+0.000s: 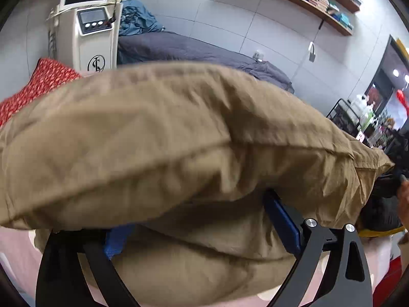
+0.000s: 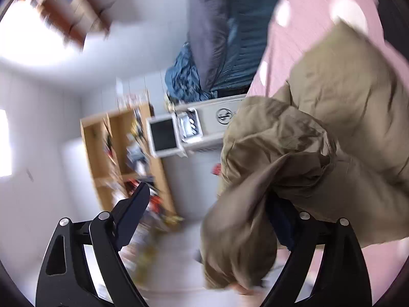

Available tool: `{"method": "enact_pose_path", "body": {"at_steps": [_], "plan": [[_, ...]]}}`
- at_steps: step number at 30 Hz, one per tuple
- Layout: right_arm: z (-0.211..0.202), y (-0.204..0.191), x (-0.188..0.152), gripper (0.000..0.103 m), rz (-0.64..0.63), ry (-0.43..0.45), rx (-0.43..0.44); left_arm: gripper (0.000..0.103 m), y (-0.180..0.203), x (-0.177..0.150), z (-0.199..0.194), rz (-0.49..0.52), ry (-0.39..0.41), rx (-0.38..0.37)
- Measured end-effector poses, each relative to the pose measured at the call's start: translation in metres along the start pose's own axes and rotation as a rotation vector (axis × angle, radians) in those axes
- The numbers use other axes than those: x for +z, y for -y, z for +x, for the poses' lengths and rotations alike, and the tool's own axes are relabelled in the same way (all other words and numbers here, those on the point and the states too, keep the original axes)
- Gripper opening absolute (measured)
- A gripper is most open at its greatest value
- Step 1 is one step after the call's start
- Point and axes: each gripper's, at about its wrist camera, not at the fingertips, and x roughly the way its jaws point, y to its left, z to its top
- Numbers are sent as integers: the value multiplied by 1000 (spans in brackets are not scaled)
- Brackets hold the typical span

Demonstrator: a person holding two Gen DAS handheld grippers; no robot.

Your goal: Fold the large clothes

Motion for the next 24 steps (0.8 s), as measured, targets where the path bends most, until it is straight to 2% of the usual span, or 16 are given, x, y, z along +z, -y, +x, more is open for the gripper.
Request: {"method": "enact_pose_path", "body": {"at_steps": [2,3,5,6,7,8,9,10,11,13,15,17,24], "plan": [[-5,-20,-17,86,-181,45,-108,92,3,6,7,-5,-4,17],[-11,-36,-35,86,-315,108,-187,92,4,9,11,-13,-10,24],[-17,-53,-60,86,-479,215,-289,92,6,10,17,-24,-22,32],[-18,-67,-82,86,-625,292,-363,93,5,12,21,-37,-28,34],[-10,-78,-103,86,-771,308,-413,93,3,16,25,-49,-33,34],[4,-84,-121,87,-895,279,-453,94,2,18,26,-54,-38,34],[30,-86,-142,88,-1029,190,-532,94,2,21,30,-55,-46,39],[53,-84,-155,88,-1109,115,-613,94,3,24,32,-51,-49,45],[85,-77,-172,88,-1217,18,-741,95,4,25,33,-44,-51,50],[120,-63,-189,88,-1347,-50,-862,95,7,26,34,-36,-51,59],[142,-53,-189,88,-1373,-83,-883,96,9,26,35,-27,-55,62],[159,-44,-171,88,-1297,-103,-918,96,9,28,38,-12,-63,62],[173,-48,-104,88,-1105,-61,-936,96,5,48,48,18,-41,96]]}}
